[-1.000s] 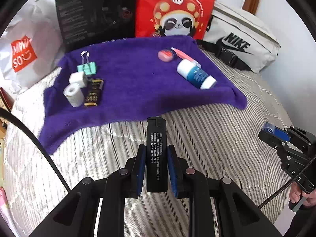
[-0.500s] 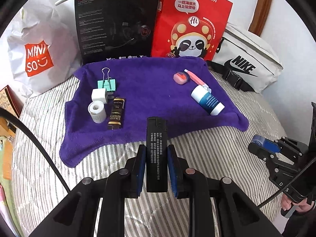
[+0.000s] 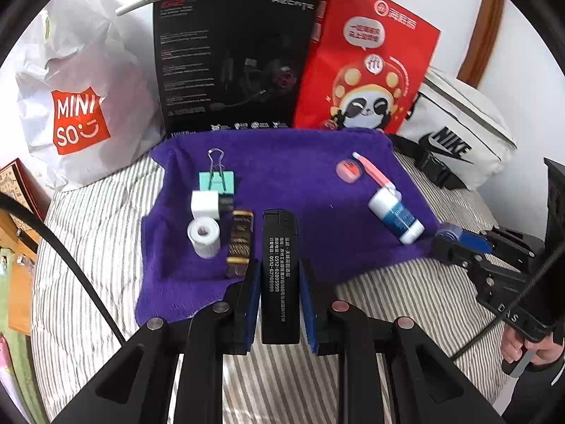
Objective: Organize rigid objects
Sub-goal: 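Lift the black stick toward the towel with left while right carries the cup over it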
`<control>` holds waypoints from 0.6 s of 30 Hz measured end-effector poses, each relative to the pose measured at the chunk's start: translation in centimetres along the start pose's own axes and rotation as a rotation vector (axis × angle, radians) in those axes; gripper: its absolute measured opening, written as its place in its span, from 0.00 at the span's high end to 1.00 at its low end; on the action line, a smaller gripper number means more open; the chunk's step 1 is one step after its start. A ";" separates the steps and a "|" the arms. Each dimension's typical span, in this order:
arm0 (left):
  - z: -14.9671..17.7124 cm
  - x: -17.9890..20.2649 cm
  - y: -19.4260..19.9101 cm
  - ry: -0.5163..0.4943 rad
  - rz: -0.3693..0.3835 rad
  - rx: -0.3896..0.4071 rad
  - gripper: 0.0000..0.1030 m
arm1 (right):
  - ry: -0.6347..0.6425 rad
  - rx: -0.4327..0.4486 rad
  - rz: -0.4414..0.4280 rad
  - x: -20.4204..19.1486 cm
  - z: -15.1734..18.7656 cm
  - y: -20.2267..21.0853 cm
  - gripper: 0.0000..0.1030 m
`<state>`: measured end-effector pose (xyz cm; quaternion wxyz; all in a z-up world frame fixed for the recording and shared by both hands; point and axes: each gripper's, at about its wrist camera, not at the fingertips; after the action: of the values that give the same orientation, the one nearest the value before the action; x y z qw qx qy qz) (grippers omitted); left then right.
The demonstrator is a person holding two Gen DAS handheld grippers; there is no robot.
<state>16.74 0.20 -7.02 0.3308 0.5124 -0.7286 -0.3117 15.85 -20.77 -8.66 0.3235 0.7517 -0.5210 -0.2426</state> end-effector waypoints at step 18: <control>-2.0 -2.4 -2.5 0.005 0.012 -0.020 0.80 | -0.008 -0.147 -0.055 0.3 -2.8 -8.7 0.81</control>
<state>20.34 1.58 -8.27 0.3394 0.5057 -0.7276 -0.3156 23.36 -18.20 -13.24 0.3688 0.7390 -0.4823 -0.2919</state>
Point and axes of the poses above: each gripper's, at about its wrist camera, not at the fingertips, and y roughly against the way its jaws point, x to its right, z to its underside, and after that the axes turned 3 degrees about z, right-handed
